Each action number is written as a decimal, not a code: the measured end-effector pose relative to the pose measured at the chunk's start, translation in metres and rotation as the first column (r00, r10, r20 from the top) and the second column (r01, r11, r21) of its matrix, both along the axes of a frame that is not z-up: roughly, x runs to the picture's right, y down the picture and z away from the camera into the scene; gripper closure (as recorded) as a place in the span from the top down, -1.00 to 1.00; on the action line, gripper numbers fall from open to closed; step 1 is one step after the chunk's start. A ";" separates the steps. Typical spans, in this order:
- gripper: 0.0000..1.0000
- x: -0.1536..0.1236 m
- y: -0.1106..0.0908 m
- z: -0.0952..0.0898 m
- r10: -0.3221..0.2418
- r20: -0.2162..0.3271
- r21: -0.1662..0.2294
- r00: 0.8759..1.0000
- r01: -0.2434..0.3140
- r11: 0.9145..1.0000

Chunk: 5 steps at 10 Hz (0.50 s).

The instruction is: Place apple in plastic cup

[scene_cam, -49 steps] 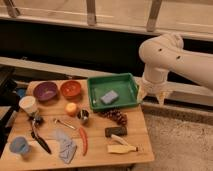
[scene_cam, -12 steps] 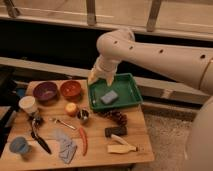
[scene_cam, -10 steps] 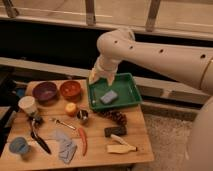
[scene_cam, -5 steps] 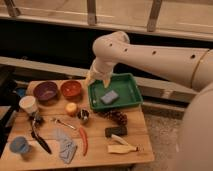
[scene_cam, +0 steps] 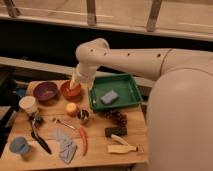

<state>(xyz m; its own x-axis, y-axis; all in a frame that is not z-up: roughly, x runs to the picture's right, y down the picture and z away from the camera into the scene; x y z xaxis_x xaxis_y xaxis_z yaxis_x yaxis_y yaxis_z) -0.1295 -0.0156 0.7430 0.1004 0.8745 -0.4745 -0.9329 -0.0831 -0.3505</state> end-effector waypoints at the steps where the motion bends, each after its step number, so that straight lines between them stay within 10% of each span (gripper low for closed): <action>1: 0.30 -0.016 0.006 0.003 -0.017 0.020 -0.010 1.000 0.017 1.000; 5: 0.30 -0.036 0.017 0.004 -0.038 0.049 -0.024 0.998 0.039 0.999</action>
<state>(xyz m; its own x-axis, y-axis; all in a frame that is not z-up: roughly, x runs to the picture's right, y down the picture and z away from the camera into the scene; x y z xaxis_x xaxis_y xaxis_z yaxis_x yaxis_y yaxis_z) -0.1651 0.0009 0.7468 0.1573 0.8575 -0.4898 -0.9173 -0.0569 -0.3942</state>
